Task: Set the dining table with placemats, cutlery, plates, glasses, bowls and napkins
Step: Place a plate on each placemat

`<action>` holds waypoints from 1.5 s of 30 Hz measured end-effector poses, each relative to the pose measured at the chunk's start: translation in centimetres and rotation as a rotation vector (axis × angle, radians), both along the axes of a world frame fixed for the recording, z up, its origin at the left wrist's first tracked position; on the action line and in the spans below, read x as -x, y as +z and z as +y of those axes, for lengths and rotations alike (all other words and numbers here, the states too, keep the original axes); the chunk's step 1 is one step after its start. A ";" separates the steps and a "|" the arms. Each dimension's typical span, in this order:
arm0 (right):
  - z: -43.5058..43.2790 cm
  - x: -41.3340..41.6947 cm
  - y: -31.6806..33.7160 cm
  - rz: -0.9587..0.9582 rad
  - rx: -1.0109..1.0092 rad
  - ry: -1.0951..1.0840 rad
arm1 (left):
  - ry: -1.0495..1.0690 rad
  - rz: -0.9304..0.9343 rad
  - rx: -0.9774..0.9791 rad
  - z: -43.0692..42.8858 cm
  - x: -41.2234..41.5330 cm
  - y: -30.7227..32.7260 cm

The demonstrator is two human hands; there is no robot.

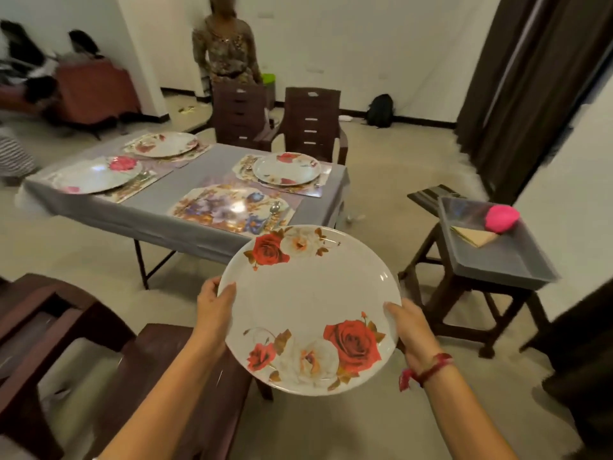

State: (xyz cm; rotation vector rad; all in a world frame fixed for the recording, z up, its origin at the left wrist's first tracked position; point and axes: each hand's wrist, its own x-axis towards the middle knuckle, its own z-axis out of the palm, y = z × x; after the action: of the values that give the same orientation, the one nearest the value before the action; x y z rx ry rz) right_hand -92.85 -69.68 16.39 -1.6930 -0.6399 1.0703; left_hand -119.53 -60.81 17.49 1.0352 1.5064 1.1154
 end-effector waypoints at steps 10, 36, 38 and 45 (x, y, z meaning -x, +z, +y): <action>17.7 -2.1 -3.4 -0.030 0.074 0.296 | 0.249 0.004 0.018 10.5 0.9 -4.4; 62.9 6.0 -8.5 -0.525 0.128 1.011 | 0.855 0.174 0.216 38.4 6.2 -13.3; 65.0 6.9 -8.8 -0.545 0.140 1.070 | 0.911 0.136 0.248 39.4 6.3 -13.8; 68.9 7.8 -11.1 -0.511 0.175 1.105 | 0.940 0.115 0.314 43.1 6.3 -15.4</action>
State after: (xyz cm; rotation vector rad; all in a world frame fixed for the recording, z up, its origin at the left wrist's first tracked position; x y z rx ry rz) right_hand -100.69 -0.77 5.28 -1.7625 -2.0054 1.4327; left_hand -125.83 -17.68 2.09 0.1293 2.2613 1.3687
